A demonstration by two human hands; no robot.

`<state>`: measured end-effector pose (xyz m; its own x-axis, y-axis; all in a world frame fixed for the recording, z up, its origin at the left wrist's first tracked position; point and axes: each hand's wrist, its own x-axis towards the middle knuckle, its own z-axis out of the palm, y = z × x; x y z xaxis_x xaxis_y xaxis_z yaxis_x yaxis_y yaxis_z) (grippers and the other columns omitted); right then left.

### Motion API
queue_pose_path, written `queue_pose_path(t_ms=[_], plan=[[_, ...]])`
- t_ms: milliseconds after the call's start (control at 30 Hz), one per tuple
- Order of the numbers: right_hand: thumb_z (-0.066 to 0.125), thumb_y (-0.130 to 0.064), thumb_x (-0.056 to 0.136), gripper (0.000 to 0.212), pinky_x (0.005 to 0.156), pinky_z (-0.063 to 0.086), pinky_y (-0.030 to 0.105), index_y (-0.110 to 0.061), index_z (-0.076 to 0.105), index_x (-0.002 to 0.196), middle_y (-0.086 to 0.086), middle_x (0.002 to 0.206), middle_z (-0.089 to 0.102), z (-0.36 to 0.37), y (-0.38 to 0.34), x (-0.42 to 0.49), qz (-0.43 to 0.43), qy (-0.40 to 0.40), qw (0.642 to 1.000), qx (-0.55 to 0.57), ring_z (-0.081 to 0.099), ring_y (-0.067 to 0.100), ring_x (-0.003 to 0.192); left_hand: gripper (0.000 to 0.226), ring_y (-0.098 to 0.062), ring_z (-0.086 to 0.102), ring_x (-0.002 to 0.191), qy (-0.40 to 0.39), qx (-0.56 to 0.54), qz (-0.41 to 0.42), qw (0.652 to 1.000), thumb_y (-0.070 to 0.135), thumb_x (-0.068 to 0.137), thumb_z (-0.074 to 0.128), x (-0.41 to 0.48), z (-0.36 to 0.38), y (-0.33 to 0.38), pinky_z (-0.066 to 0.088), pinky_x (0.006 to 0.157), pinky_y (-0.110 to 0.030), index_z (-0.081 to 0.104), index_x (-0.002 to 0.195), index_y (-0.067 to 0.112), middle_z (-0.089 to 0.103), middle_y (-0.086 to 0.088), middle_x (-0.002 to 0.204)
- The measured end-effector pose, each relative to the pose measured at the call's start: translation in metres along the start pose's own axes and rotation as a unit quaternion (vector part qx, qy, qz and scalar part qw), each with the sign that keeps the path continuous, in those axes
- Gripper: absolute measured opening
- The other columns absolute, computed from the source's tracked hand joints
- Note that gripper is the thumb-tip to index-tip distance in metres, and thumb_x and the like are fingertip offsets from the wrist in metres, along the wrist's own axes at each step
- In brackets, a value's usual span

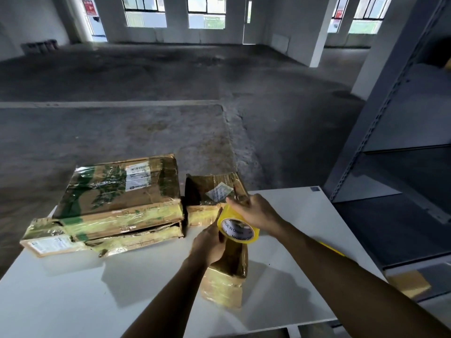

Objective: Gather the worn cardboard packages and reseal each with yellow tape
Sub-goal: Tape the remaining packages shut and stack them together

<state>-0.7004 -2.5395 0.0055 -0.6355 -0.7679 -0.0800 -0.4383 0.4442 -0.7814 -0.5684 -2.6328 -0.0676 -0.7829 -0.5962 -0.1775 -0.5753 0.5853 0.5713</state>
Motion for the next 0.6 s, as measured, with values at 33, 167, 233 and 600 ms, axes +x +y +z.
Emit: queue_pose_path(t_ms=[33, 167, 233, 600], plan=[[0.06, -0.052, 0.093, 0.048, 0.05, 0.034, 0.019, -0.023, 0.051, 0.055, -0.012, 0.043, 0.05, 0.0, -0.002, 0.0, -0.007, 0.004, 1.0, -0.013, 0.048, -0.001, 0.045, 0.04, -0.025, 0.061, 0.109, 0.009, -0.006, -0.015, 1.0, 0.027, 0.098, 0.05, 0.0, 0.001, 0.0, 0.051, 0.091, -0.038, 0.045, 0.137, 0.022, 0.065, -0.005, 0.123], [0.057, -0.061, 0.09, 0.048, 0.053, 0.035, 0.026, -0.023, 0.048, 0.063, -0.005, 0.051, 0.05, -0.008, -0.005, 0.001, -0.028, -0.004, 0.997, -0.074, 0.049, 0.012, 0.049, 0.036, -0.027, 0.058, 0.106, 0.044, -0.008, -0.06, 0.997, 0.022, 0.096, 0.049, 0.002, 0.008, 0.003, 0.053, 0.087, -0.04, 0.05, 0.132, 0.021, 0.064, -0.008, 0.114], [0.056, -0.061, 0.09, 0.045, 0.055, 0.034, 0.026, -0.03, 0.039, 0.064, -0.006, 0.05, 0.048, -0.012, -0.004, -0.002, -0.038, -0.006, 0.995, -0.094, 0.047, 0.01, 0.048, 0.034, -0.026, 0.056, 0.107, 0.043, 0.016, -0.065, 0.997, 0.02, 0.098, 0.048, 0.002, 0.01, 0.007, 0.052, 0.084, -0.037, 0.05, 0.132, 0.019, 0.062, -0.008, 0.114], [0.062, -0.049, 0.092, 0.061, 0.049, 0.031, 0.024, 0.008, 0.06, 0.071, 0.005, 0.055, 0.049, -0.022, 0.014, -0.011, -0.018, -0.01, 0.993, -0.116, 0.042, 0.011, 0.048, 0.069, -0.026, 0.044, 0.136, 0.019, 0.102, 0.087, 0.991, 0.036, 0.095, 0.035, -0.002, 0.014, -0.001, 0.039, 0.11, -0.048, 0.01, 0.158, 0.028, 0.029, 0.001, 0.16]])
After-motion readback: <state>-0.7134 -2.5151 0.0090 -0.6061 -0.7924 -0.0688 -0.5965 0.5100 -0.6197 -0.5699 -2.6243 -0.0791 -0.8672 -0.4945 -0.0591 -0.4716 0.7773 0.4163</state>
